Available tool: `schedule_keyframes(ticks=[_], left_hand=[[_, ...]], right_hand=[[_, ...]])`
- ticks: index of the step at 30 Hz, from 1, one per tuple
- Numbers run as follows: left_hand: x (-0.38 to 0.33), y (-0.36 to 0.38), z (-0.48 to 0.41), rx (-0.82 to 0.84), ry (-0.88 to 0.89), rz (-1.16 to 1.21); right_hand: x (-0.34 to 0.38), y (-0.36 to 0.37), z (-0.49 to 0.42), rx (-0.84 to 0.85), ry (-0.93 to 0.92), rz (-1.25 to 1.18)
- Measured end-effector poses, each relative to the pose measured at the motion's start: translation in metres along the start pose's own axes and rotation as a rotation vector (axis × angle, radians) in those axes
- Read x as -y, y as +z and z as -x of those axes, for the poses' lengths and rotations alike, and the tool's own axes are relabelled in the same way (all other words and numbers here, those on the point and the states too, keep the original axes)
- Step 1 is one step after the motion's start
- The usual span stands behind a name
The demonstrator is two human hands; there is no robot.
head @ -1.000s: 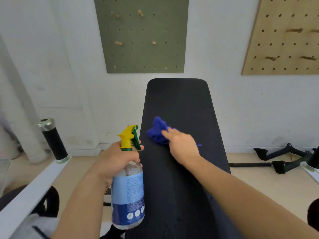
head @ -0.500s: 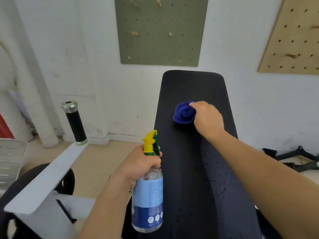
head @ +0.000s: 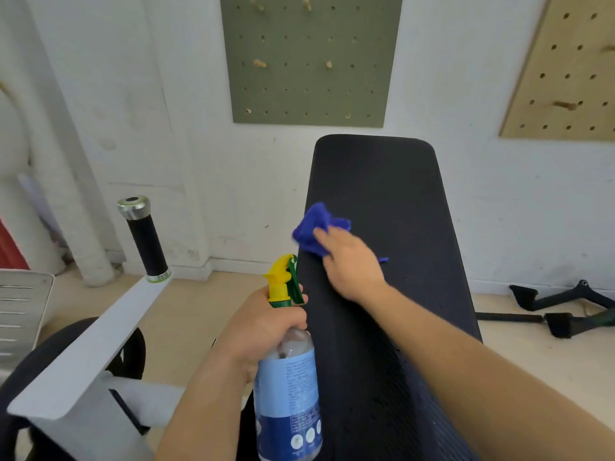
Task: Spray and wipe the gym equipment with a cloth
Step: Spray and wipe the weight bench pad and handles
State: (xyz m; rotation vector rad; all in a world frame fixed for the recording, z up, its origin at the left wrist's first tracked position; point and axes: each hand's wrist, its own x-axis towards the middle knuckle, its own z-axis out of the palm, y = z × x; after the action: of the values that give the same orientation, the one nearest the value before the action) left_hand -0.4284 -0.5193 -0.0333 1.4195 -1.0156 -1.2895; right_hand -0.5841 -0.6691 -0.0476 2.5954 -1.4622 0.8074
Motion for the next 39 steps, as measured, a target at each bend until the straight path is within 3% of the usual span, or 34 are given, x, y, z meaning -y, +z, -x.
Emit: schedule_keyframes(ticks=[4, 6, 8, 11, 13, 17, 20, 22, 25, 27, 29, 32, 34, 36, 39], left_hand=[[-0.008, -0.011, 0.009, 0.008, 0.046, -0.017], [-0.009, -0.014, 0.011, 0.006, 0.065, -0.041], [-0.007, -0.014, 0.012, 0.014, 0.074, -0.070], [-0.003, -0.008, 0.016, 0.017, 0.086, -0.095], [-0.002, -0.003, 0.018, 0.036, 0.085, -0.089], [-0.005, 0.002, 0.018, 0.055, 0.089, -0.100], [-0.006, 0.012, 0.017, 0.052, 0.120, -0.134], [-0.005, 0.023, 0.019, 0.076, 0.137, -0.133], [-0.001, 0.045, 0.025, 0.148, 0.133, -0.112], [0.001, 0.054, 0.027, 0.176, 0.120, -0.124], [0.001, 0.058, 0.027, 0.192, 0.118, -0.131], [-0.001, 0.065, 0.021, 0.205, 0.112, -0.128], [-0.003, 0.073, 0.019, 0.225, 0.107, -0.128], [-0.002, 0.083, 0.017, 0.230, 0.097, -0.102], [-0.001, 0.100, 0.020, 0.239, 0.067, -0.066]], right_hand=[[0.005, 0.013, 0.065, 0.130, -0.440, 0.008], [-0.009, 0.006, 0.051, 0.137, -0.491, 0.082], [-0.023, -0.007, 0.018, 0.068, -0.331, 0.138], [-0.037, -0.028, -0.022, 0.009, 0.171, 0.119], [-0.023, -0.026, -0.017, -0.034, 0.238, 0.144], [0.004, 0.009, 0.050, -0.001, -0.191, 0.080], [-0.019, -0.002, 0.073, 0.118, -0.428, 0.106], [-0.045, -0.023, 0.054, 0.114, -0.325, 0.234], [-0.096, -0.060, 0.036, 0.007, 0.205, 0.229], [-0.103, -0.064, 0.053, -0.070, 0.365, 0.192], [-0.087, -0.051, 0.082, -0.108, 0.243, 0.176], [-0.061, -0.036, 0.129, -0.122, -0.092, 0.076], [-0.062, -0.037, 0.148, -0.091, -0.115, 0.026], [-0.067, -0.042, 0.158, -0.186, 0.095, -0.096], [-0.074, -0.056, 0.167, -0.462, 0.627, -0.311]])
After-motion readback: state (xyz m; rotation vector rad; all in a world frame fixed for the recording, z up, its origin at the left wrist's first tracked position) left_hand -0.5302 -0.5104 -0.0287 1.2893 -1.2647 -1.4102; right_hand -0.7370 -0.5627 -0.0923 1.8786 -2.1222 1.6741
